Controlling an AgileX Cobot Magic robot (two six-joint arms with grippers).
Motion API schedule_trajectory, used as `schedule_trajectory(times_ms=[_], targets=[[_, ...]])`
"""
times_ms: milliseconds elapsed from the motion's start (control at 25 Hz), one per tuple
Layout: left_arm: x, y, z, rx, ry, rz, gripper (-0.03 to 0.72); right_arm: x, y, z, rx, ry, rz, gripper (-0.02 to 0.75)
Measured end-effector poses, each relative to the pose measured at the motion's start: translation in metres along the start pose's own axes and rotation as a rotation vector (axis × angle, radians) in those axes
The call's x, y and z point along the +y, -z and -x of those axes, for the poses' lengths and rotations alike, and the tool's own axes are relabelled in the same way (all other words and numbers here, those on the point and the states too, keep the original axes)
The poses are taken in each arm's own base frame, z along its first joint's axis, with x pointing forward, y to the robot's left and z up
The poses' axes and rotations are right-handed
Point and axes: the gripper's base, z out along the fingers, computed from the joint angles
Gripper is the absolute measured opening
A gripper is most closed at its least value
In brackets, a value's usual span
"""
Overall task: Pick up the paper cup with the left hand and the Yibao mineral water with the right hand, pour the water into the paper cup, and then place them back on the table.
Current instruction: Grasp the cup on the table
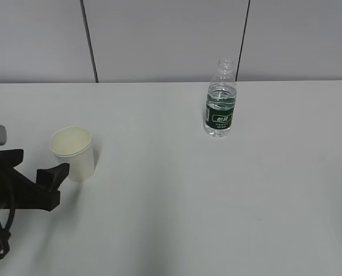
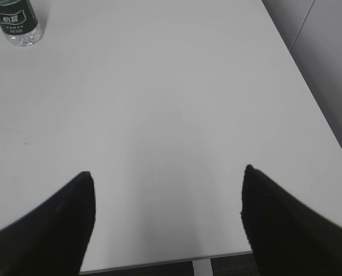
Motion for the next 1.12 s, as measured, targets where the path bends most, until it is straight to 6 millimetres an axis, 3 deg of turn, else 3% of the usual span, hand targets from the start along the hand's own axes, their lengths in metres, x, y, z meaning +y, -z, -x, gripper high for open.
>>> schedule_trajectory(times_ms=[360, 640, 1120], targets=[[-0.002, -0.024, -0.016, 0.0, -0.019, -0.005, 0.647, 0.0, 0.0, 0.0, 0.0, 0.0, 0.0, 0.585], [-0.003, -0.038, -0.016, -0.043, -0.021, -0.001, 0.654, 0.0, 0.0, 0.0, 0.0, 0.0, 0.0, 0.585], [-0.005, -0.066, -0.038, -0.024, -0.028, 0.001, 0.654, 0.0, 0.0, 0.0, 0.0, -0.002, 0.004, 0.585]])
